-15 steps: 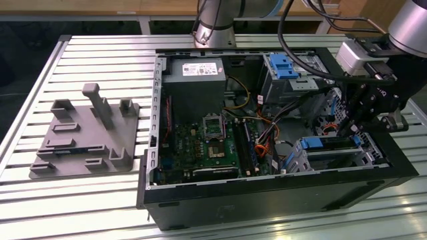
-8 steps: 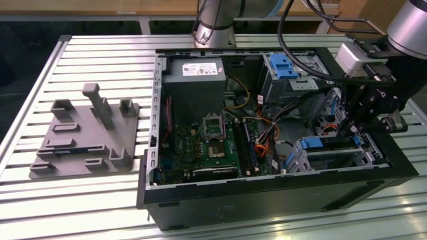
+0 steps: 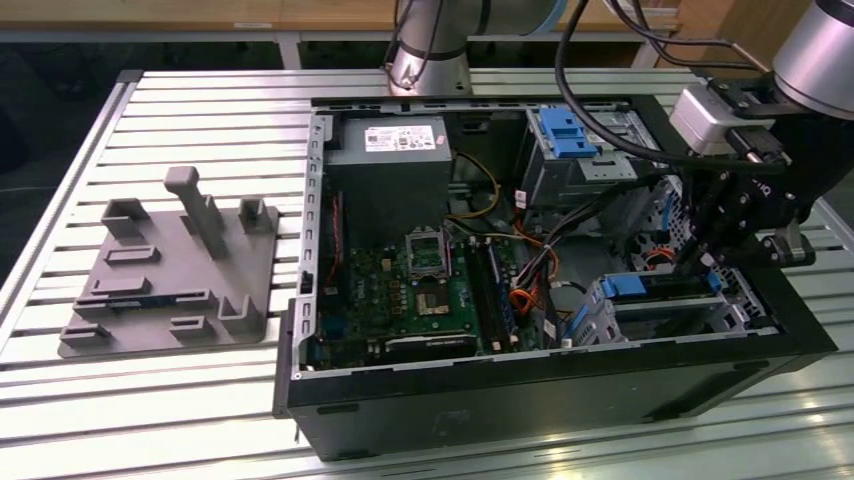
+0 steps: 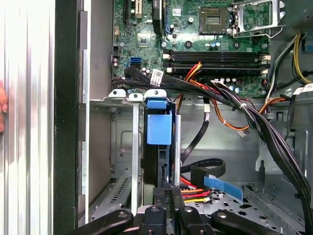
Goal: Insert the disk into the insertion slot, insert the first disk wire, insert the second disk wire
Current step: 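Insert the first disk wire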
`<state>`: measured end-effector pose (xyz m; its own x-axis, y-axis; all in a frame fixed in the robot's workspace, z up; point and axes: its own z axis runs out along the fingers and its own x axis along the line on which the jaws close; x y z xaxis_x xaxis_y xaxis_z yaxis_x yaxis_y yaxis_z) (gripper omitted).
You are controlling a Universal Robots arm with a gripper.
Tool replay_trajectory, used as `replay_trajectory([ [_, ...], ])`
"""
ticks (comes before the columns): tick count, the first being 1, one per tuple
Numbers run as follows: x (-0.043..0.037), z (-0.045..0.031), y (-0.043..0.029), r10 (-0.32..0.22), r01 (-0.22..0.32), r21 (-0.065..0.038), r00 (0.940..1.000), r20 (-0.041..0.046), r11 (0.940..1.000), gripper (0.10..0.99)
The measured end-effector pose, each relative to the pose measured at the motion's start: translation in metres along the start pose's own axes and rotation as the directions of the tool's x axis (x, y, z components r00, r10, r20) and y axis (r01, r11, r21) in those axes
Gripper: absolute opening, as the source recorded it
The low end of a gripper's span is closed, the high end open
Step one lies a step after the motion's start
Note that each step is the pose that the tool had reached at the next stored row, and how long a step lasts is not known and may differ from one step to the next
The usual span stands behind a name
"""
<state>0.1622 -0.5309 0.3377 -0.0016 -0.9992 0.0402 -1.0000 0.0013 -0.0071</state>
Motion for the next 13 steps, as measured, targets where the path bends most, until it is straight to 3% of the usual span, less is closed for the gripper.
replay_trajectory([
  [13,-0.0001,0.0038,0.0001,0.000,0.000,0.000,1.0000,-0.0067,1.0000,0.165],
])
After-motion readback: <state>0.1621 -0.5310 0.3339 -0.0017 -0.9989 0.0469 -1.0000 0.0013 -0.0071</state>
